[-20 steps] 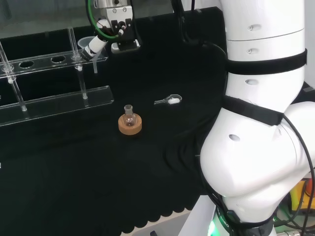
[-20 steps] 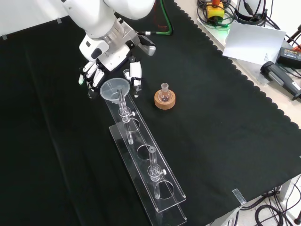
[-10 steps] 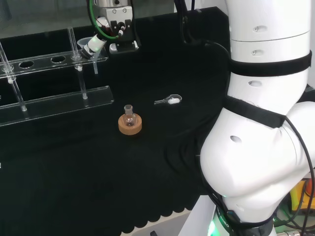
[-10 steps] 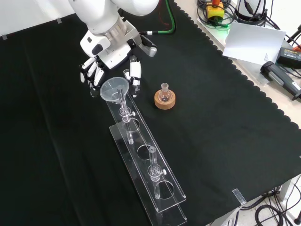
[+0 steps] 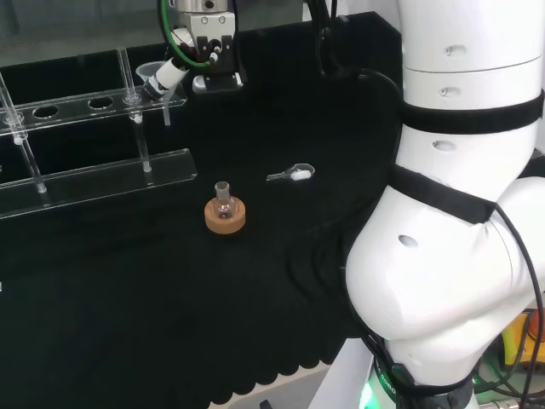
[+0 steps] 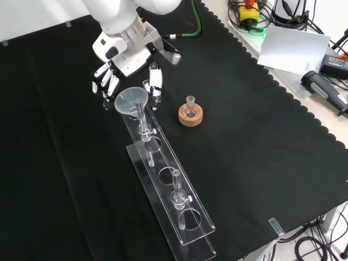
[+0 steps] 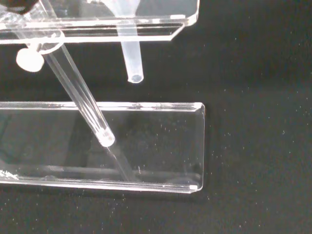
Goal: Pick up the funnel from the transparent funnel stand.
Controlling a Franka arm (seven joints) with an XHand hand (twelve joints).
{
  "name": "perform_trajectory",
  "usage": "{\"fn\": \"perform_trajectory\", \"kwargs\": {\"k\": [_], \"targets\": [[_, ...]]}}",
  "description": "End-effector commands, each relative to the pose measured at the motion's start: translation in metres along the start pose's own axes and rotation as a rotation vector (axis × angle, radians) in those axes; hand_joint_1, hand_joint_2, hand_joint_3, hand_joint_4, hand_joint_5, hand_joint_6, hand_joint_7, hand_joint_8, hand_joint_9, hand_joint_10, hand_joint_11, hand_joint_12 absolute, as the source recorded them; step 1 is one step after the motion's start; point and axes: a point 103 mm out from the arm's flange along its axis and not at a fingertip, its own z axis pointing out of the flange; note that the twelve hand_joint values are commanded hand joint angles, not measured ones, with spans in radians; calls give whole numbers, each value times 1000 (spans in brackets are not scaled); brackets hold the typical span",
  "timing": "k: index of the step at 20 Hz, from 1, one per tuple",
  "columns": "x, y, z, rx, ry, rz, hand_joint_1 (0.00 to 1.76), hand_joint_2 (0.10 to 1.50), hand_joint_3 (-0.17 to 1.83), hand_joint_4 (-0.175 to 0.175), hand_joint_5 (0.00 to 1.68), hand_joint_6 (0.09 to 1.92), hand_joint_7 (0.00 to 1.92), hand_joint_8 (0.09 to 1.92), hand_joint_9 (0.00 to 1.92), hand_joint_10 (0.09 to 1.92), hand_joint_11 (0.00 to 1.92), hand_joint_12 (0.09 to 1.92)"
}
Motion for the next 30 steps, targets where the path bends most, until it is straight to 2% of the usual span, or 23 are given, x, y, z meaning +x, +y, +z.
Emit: {"fn": "perform_trajectory", "kwargs": {"k": [1,12,21,24,30], "targets": [[-3,-1,-6,-73,19,-1,631,731,172,9,586,87,800,388,433,654,0,751],[8,-6,-27,-185,20,6,657,707,236,16,622,87,845,367,501,592,0,854],[2,-21,-51,-234,18,-4,662,701,255,23,646,87,861,366,518,585,0,869],[0,-26,-62,-255,10,-20,663,690,279,23,654,87,872,358,534,573,0,896],[-11,-31,-80,-286,20,-16,668,681,303,25,667,87,889,355,547,563,0,916]]}}
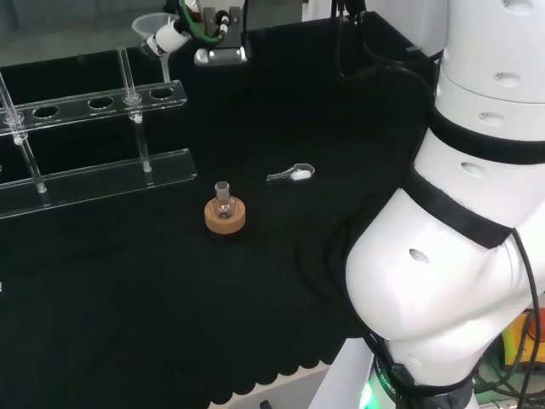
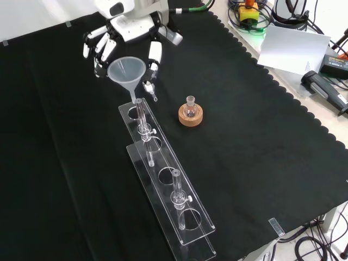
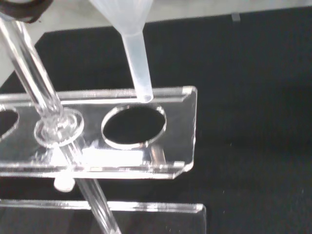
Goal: Pick up the funnel from the transparent funnel stand.
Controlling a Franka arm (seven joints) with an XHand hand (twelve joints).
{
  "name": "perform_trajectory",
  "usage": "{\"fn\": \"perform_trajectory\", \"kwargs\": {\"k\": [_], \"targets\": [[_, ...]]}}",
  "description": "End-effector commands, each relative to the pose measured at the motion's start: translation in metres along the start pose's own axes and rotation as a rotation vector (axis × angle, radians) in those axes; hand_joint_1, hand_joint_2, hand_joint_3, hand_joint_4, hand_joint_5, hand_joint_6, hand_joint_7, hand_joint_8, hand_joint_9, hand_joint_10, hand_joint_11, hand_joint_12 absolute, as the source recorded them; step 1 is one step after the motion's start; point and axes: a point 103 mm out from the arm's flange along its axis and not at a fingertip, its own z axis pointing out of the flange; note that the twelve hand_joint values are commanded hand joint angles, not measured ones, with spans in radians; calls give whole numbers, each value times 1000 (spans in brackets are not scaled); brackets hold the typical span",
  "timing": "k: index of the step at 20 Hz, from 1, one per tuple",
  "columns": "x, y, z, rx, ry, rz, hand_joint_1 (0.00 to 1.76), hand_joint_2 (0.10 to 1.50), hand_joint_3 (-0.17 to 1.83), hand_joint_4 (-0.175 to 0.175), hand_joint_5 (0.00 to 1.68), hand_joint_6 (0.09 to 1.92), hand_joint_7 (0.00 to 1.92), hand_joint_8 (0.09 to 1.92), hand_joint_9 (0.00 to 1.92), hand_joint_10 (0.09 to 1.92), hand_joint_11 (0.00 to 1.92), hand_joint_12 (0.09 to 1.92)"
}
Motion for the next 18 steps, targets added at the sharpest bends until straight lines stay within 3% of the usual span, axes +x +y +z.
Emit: {"fn": "perform_trajectory", "kwargs": {"k": [1,7,9,18], "targets": [[-13,-1,-16,-27,5,0,668,680,304,25,668,87,891,355,547,562,0,917],[-29,-2,-27,-53,-2,21,671,678,311,25,673,87,895,354,550,560,0,921],[-16,-1,-23,-51,-29,18,672,677,313,25,675,87,896,354,550,559,0,922],[-32,-11,-32,-51,-39,37,675,657,358,23,686,87,909,342,561,542,0,950]]}}
